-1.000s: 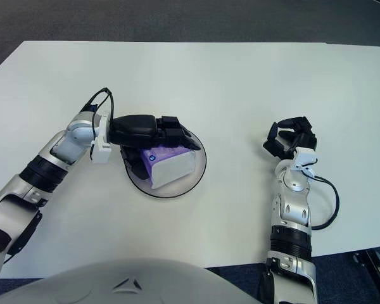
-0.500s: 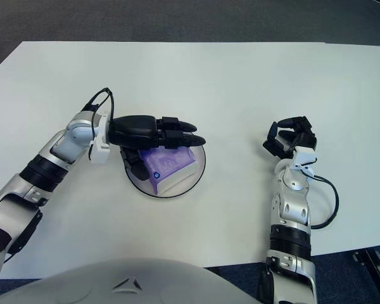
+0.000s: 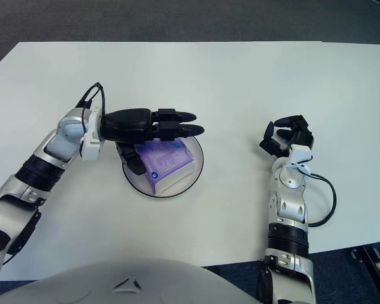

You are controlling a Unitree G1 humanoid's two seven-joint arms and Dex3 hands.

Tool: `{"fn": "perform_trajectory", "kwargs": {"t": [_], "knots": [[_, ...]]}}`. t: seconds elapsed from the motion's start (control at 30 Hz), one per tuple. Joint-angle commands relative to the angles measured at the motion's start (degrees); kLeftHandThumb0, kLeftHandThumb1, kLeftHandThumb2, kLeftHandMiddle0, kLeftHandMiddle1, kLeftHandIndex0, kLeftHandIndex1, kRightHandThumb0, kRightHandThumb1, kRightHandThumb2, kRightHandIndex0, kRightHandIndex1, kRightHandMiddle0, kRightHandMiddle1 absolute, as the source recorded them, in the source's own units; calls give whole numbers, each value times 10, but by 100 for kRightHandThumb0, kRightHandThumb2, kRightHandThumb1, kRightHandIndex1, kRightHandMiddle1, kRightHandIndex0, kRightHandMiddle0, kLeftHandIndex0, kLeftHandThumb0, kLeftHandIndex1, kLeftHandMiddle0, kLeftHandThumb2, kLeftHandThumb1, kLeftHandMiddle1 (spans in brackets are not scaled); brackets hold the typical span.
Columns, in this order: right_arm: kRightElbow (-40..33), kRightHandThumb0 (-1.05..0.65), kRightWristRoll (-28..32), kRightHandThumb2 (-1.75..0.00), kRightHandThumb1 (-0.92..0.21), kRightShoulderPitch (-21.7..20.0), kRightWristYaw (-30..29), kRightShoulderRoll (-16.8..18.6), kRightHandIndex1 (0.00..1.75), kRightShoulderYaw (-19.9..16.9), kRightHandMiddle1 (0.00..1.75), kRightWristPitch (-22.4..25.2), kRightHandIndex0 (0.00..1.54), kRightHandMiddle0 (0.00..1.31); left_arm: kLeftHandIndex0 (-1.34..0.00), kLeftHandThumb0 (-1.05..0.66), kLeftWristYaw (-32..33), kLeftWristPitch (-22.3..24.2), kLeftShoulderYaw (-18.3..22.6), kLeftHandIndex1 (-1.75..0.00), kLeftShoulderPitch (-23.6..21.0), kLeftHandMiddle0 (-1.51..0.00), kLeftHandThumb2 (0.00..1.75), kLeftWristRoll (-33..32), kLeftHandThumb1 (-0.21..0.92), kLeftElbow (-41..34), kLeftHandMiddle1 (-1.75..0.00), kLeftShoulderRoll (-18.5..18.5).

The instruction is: Put the tissue paper into the plate.

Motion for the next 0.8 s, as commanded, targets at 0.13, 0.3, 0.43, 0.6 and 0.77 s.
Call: {"fn": "perform_trajectory", "kwargs": {"t": [0.13,0.3,0.43,0.6,0.77], "knots": [[48,-47,-9,-129,-34,30,0,24,175,7,175,7,104,60,0,-105,-10,-5,21,0,1,0,71,-34,92,9,-1,21],[50,-47,-14,-128,-34,32,1,23,175,9,175,2,104,59,0,-105,-16,-6,44,0,2,0,67,-59,92,30,0,39],[48,-47,-15,-127,-35,36,2,25,175,10,175,-1,103,59,-1,-105,7,-66,75,-1,26,-2,77,-74,92,100,-1,32],[41,-47,-17,-127,-35,40,3,29,175,16,175,0,103,58,0,-105,28,-56,107,-49,22,-19,96,-150,92,194,-11,-41],[29,-47,-17,-127,-35,42,2,38,175,25,175,5,103,58,0,-105,-2,45,146,-89,-12,-28,101,-219,92,259,-45,-68]]}}
